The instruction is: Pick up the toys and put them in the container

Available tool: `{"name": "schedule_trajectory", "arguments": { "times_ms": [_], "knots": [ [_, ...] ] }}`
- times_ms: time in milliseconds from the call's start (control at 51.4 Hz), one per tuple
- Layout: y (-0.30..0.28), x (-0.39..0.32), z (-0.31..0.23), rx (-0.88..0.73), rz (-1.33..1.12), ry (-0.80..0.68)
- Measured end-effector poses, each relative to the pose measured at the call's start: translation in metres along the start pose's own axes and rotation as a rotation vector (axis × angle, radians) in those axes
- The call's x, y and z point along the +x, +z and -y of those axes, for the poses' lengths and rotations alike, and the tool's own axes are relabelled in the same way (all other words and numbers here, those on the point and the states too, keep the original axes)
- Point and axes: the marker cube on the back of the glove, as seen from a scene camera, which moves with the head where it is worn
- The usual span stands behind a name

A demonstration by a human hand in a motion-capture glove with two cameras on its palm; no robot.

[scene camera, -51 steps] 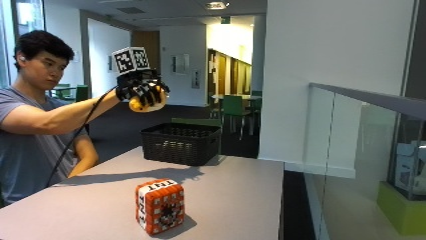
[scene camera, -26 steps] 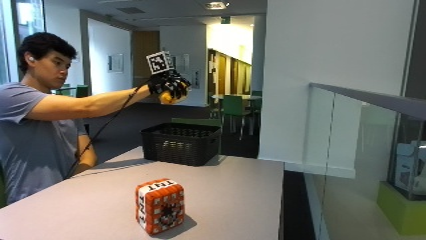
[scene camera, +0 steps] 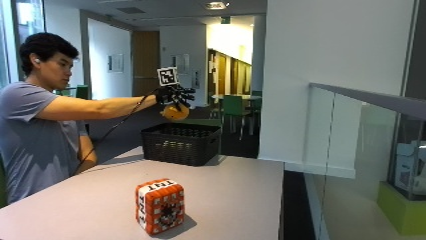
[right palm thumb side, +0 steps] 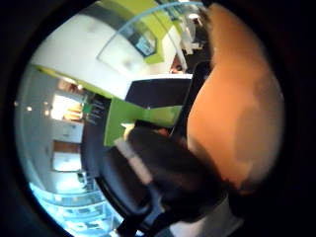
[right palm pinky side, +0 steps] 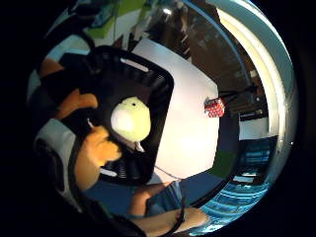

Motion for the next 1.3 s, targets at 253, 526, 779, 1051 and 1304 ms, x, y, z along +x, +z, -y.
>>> {"name": "schedule_trajectory", "arguments": {
  "times_ms": [253, 526, 779, 1051, 1304],
  "knots": [
    [-0.016, 0.031, 0.007, -0.025, -0.014, 0.014],
    [-0.041, 0.069, 0.011, -0.022, -0.131, 0.072],
    [-0.042, 0.211, -0.002, -0.039, -0.247, 0.242],
    [-0.002, 0.414, -0.042, -0.106, -0.246, 0.465],
    [0.06, 0.493, -0.071, -0.206, -0.211, 0.556]
  ]
}}
